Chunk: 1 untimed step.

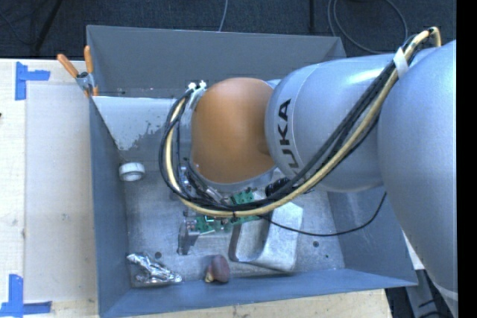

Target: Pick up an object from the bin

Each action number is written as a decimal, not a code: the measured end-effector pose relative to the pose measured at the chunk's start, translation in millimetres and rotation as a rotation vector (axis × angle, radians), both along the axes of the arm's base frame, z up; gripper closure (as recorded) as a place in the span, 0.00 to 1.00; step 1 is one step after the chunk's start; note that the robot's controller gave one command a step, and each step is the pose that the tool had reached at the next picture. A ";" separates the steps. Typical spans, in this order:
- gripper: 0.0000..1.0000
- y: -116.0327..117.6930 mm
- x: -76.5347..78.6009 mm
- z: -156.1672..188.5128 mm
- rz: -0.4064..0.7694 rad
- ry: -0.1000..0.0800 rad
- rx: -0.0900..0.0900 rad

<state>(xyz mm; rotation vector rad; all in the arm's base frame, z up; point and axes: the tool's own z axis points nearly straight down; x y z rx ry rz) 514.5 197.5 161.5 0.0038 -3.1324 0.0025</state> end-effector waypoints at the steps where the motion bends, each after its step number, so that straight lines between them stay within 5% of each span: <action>1: 0.00 -55.2 -14.2 -89.3 0.065 -0.020 0.010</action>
Offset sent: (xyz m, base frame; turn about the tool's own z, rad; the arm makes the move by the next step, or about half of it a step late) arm -0.0166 -0.0579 -0.0915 -0.0630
